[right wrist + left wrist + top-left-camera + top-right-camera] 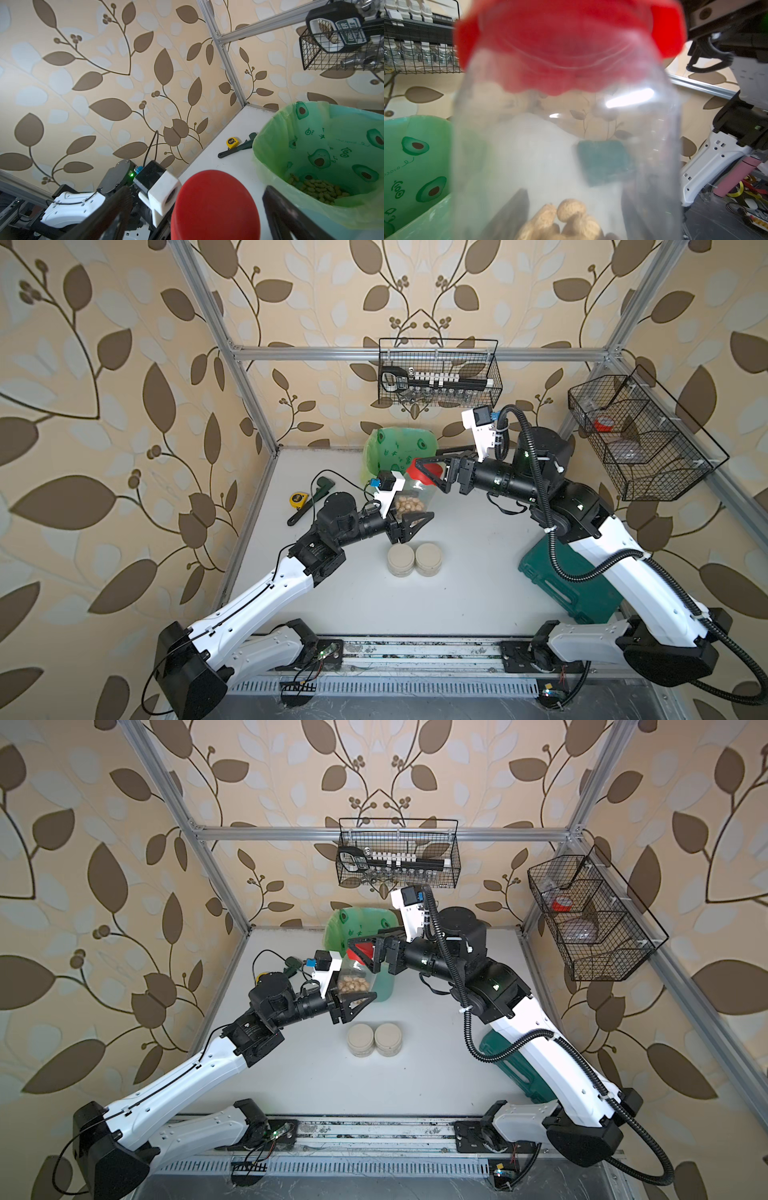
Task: Empty moldy peanuts from jars
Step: Unscrew the lid from the jar.
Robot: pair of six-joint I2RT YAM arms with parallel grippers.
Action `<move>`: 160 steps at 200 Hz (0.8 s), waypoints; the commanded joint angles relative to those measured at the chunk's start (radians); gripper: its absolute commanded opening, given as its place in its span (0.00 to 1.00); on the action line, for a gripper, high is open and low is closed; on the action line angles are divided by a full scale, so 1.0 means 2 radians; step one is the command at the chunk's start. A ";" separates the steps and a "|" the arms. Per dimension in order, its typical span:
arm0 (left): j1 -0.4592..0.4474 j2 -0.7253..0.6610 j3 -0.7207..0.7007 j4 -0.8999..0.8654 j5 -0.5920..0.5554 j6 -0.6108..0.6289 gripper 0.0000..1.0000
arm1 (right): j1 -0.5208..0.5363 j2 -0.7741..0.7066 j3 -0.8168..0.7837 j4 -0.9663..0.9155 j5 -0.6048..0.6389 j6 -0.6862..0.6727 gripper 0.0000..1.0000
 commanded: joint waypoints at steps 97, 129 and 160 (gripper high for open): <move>-0.009 -0.016 0.000 0.012 -0.016 0.020 0.35 | 0.027 0.029 0.018 0.032 -0.003 0.014 0.98; -0.009 -0.033 -0.011 0.016 -0.039 0.027 0.32 | 0.026 0.002 0.002 0.007 0.047 -0.002 0.98; -0.009 -0.043 -0.021 0.033 -0.059 0.024 0.32 | 0.023 -0.030 -0.031 0.009 0.057 0.005 0.98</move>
